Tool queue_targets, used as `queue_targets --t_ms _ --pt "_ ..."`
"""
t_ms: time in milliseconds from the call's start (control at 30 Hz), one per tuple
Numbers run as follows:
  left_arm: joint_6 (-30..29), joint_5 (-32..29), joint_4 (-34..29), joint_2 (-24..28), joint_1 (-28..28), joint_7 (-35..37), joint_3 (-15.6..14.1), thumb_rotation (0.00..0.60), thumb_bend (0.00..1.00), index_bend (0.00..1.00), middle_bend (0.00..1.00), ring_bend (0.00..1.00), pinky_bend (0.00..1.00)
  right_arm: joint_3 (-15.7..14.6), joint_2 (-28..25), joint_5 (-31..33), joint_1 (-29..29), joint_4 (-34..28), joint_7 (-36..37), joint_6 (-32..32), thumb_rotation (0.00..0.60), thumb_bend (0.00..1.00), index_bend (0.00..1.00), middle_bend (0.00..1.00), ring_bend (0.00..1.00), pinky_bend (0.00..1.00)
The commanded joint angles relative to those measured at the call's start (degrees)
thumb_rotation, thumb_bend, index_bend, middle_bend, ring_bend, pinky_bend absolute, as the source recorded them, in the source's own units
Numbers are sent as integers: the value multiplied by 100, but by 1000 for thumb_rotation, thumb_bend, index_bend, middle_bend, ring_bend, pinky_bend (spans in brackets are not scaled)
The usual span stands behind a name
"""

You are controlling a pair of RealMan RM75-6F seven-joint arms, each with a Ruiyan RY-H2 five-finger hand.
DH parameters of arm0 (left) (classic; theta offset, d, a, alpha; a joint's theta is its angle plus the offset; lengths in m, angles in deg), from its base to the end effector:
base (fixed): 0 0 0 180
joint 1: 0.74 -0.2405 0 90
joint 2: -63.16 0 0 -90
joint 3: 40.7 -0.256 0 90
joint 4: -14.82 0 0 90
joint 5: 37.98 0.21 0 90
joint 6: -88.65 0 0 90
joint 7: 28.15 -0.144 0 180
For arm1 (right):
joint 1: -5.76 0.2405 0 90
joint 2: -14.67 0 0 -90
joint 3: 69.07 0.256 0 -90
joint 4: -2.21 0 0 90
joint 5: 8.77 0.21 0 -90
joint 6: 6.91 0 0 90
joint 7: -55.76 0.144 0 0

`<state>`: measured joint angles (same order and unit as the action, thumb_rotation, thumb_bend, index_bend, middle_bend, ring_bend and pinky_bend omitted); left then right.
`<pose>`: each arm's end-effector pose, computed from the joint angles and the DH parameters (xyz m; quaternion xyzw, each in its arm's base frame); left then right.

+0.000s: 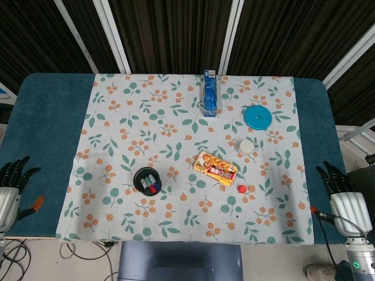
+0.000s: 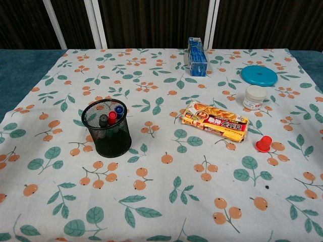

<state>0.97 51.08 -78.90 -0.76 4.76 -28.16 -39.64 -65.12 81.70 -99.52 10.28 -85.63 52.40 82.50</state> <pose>-0.2974 0.1771 0.1568 -0.6059 -0.3744 -0.4119 0.5684 -0.3063 -0.1829 0.1577 0.6120 -0.3182 0.4045 0.6005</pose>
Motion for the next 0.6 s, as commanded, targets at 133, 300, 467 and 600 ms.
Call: queue_targets --t_ms 133,300,467,600 --pt "6 10 5 3 -7 4 -1 600 274 194 10 0 0 -1 0 -1 1 -2 -3 2 600 103 97 20 97 200" --pt "-17 8 -12 14 -25 8 11 600 274 192 10 0 0 -2 0 5 0 -6 -1 0 600 103 97 20 97 200" --pt "18 -13 -22 18 -21 -5 19 600 274 190 10 0 0 -1 2 17 2 -19 13 -7 600 103 97 20 97 200" --pt "29 -10 -22 19 -22 -19 17 600 274 172 8 0 0 -1 0 17 -1 -20 22 -1 600 104 97 20 97 200"
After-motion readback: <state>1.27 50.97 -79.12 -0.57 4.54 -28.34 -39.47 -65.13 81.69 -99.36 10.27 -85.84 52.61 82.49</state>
